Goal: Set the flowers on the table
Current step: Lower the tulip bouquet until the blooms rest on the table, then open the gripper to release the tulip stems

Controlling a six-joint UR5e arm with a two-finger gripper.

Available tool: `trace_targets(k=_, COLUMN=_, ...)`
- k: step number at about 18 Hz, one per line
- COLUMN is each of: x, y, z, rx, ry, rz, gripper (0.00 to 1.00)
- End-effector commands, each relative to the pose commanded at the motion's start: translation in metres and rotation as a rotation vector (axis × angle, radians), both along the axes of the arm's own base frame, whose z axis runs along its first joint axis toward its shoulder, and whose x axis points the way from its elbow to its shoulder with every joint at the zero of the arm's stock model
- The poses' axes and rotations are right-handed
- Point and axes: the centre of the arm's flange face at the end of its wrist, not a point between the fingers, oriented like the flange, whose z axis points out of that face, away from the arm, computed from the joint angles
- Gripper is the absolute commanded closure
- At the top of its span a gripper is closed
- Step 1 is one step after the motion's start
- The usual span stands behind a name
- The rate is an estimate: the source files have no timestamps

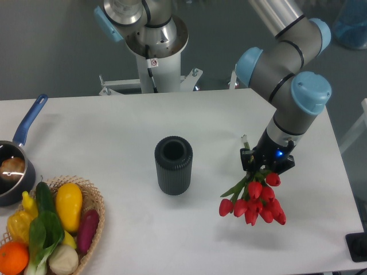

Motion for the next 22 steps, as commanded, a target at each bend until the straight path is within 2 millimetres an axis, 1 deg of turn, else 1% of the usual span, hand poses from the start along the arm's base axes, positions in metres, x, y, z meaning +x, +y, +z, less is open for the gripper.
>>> trace_targets(k=5, x=0.006, y=0.006, z=-0.008, rx=-0.007, ry=-0.016, rz=0.001, gripper=0.61)
trace_targets(k=9, x=0.005, y=0.008, z=-0.015, rx=-0.011, ry=-0.024, rz=0.001, gripper=0.61)
trace_targets(k=12, x=0.007, y=0.016, z=-0.022, rx=-0.015, ry=-0.031, rz=-0.011, gripper=0.61)
trace_targets(k=14, x=0.008, y=0.017, z=-0.024, rx=-0.017, ry=-0.035, rz=-0.014, gripper=0.58)
trace_targets(k=20, x=0.010, y=0.021, z=-0.030, rx=-0.020, ry=-0.042, rz=-0.022, gripper=0.57)
trace_targets(k=21, x=0.009, y=0.020, z=-0.030, rx=-0.020, ry=-0.042, rz=-0.020, gripper=0.57)
trace_targets(k=22, x=0.010, y=0.021, z=-0.030, rx=-0.020, ry=-0.041, rz=-0.025, gripper=0.54)
